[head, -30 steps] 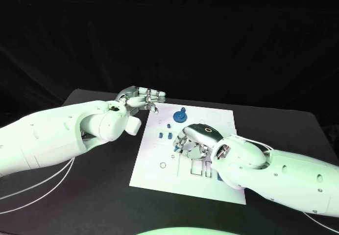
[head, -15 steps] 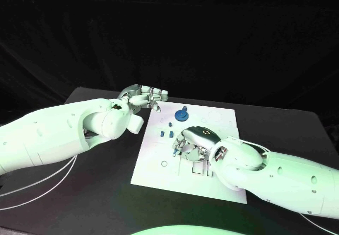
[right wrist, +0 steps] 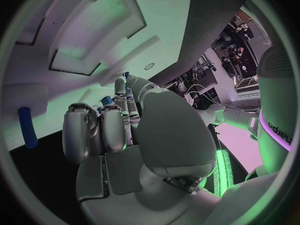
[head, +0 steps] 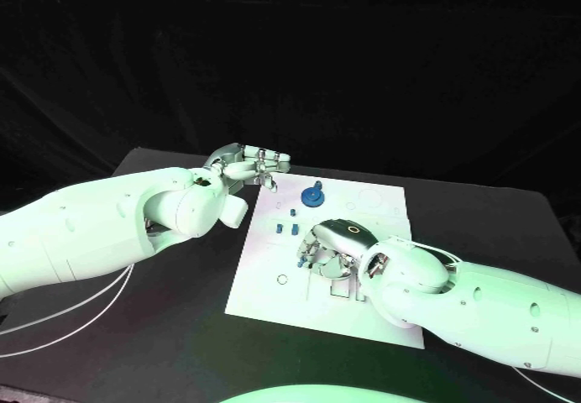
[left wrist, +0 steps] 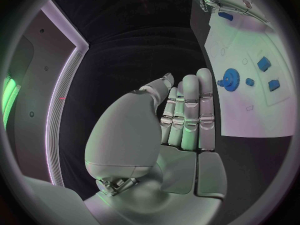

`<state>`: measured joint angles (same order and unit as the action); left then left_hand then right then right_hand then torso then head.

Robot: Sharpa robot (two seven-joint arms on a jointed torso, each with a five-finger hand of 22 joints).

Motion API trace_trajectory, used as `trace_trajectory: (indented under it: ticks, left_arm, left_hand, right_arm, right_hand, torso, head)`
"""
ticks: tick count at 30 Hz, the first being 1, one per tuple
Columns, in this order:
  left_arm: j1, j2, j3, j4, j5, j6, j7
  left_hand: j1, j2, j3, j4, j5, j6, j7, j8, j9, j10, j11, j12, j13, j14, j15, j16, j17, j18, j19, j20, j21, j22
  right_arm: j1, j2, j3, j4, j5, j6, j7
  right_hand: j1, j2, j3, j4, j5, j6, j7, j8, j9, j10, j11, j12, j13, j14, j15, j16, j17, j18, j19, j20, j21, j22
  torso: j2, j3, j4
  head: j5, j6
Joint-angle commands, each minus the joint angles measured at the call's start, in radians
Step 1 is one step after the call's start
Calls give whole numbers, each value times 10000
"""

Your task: Assemble the parts on the task board

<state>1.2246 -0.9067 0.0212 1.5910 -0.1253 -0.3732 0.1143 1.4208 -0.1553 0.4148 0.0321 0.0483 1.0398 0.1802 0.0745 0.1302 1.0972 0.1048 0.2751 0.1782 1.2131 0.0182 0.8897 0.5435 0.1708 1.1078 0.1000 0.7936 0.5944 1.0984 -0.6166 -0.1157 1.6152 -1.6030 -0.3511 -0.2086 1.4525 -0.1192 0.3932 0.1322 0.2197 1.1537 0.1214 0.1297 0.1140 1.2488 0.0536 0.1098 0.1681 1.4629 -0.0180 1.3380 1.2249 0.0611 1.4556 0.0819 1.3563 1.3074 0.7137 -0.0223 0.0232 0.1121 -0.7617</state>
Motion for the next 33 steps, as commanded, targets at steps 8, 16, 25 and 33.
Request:
trace_trajectory:
  ticks: [8, 16, 25, 33]
  left_arm:
    - [6, 9, 6, 43, -82, 207, 38]
    - [6, 6, 6, 48, -84, 228, 22]
    - [7, 6, 6, 55, -91, 231, 7]
    - [7, 6, 6, 55, -95, 240, -8]
  left_hand:
    - [20, 56, -6, -77, 31, -76, -5, -18, -11, -78, -18, 65, 11, -89, 12, -48, -15, 131, 44, 41, -57, -13]
    - [20, 56, -6, -77, 31, -76, -5, -18, -11, -78, -18, 65, 11, -89, 12, -48, -15, 131, 44, 41, -57, -13]
    - [20, 56, -6, -77, 31, -76, -5, -18, -11, -78, -18, 65, 11, -89, 12, -48, -15, 131, 44, 41, -57, -13]
    - [20, 56, -6, -77, 31, -76, -5, -18, -11, -78, -18, 65, 11, -89, 12, -48, -15, 131, 44, 41, -57, -13]
  right_arm:
    - [-33, 36, -9, -45, -317, 224, -179]
    - [-37, 86, -9, -62, -438, 257, -319]
    - [-53, 235, -12, -132, -487, 604, -367]
    - [-80, 330, -29, -236, -487, 751, -408]
  right_hand:
    - [-139, -6, 39, 6, 50, 45, -13, 17, 19, 35, 9, -44, -18, 426, -46, 30, -5, -112, 70, 14, 3, 1544]
    - [-139, -6, 39, 6, 50, 45, -13, 17, 19, 35, 9, -44, -18, 426, -46, 30, -5, -112, 70, 14, 3, 1544]
    - [-258, -62, -6, 7, 24, 3, 4, -18, 21, 14, 30, -99, -31, 422, -30, 22, -25, -105, 54, 26, -33, 1534]
    - [-336, -91, -39, 16, 35, -19, 10, -39, 22, 4, 39, -130, -37, 419, -21, 20, -34, -101, 45, 33, -54, 1528]
  torso:
    - [1, 3, -12]
    - [3, 2, -2]
    - [3, 2, 0]
    - [-5, 5, 4]
  head:
    - [15, -11]
    - [8, 4]
    - [-3, 10]
    - [1, 0]
